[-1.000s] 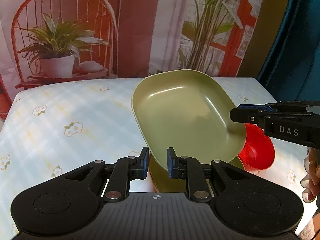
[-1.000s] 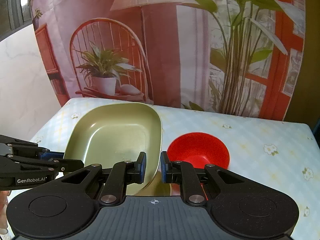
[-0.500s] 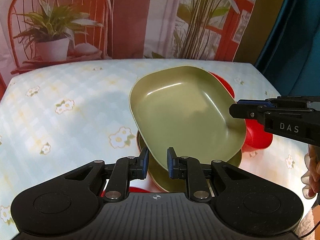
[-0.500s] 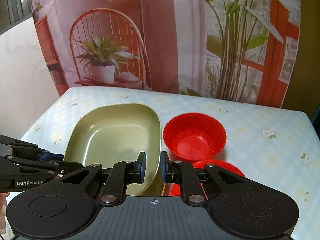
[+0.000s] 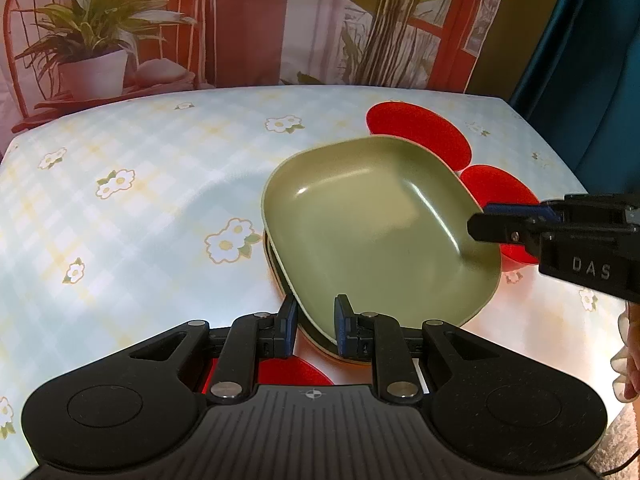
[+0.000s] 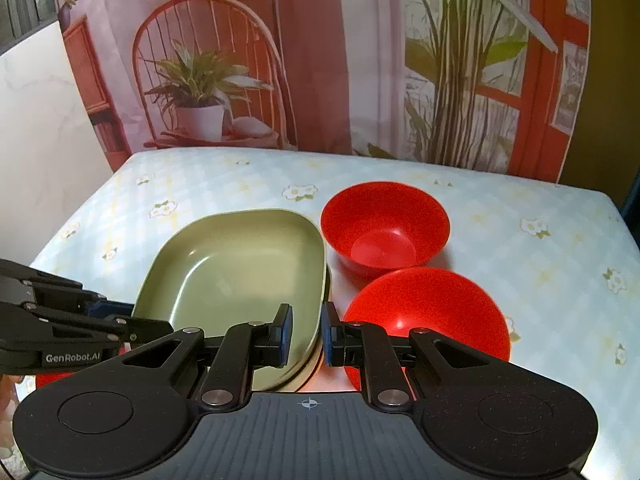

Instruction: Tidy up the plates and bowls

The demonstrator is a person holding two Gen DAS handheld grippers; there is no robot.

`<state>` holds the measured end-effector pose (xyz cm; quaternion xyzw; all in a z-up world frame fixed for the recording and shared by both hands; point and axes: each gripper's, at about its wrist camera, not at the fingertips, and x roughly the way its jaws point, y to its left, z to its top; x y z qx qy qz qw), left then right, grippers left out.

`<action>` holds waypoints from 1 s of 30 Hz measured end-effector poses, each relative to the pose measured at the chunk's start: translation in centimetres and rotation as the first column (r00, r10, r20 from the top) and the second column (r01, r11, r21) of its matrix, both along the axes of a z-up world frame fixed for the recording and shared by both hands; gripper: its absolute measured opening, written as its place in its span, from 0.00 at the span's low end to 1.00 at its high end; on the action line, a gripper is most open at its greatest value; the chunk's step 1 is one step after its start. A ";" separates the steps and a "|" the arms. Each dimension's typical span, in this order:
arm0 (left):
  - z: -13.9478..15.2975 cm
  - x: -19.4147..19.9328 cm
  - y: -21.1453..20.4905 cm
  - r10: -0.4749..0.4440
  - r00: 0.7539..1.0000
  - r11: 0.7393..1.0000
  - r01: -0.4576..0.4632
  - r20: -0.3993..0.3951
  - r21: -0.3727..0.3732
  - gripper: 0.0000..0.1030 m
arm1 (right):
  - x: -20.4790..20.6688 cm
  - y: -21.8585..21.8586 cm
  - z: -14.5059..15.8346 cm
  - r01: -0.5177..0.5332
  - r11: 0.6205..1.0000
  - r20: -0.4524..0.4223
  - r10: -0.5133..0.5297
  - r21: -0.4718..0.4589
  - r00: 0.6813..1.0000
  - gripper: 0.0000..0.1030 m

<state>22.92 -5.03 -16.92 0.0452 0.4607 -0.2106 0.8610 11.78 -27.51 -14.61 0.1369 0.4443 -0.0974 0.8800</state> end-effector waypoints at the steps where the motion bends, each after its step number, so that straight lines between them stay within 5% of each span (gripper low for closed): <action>1: 0.0 0.1 0.0 0.003 1.000 1.000 -0.003 -0.002 -0.001 0.20 | 0.0 0.0 -0.1 -0.002 1.000 -0.003 0.002 0.001 1.000 0.14; 13: -0.1 0.2 -0.3 0.009 1.000 1.000 -0.009 -0.015 -0.001 0.21 | -0.1 0.3 -0.9 -0.009 1.000 -0.022 0.009 0.005 1.000 0.15; 21: 0.3 0.2 0.0 0.017 1.000 1.000 -0.017 0.007 -0.011 0.39 | 0.0 0.5 -0.6 -0.007 1.000 -0.014 0.007 -0.018 1.000 0.23; 30: 0.5 0.6 0.1 0.035 0.999 0.999 -0.035 0.007 -0.015 0.43 | -0.1 0.1 -1.7 0.006 1.000 -0.034 -0.006 -0.007 0.999 0.17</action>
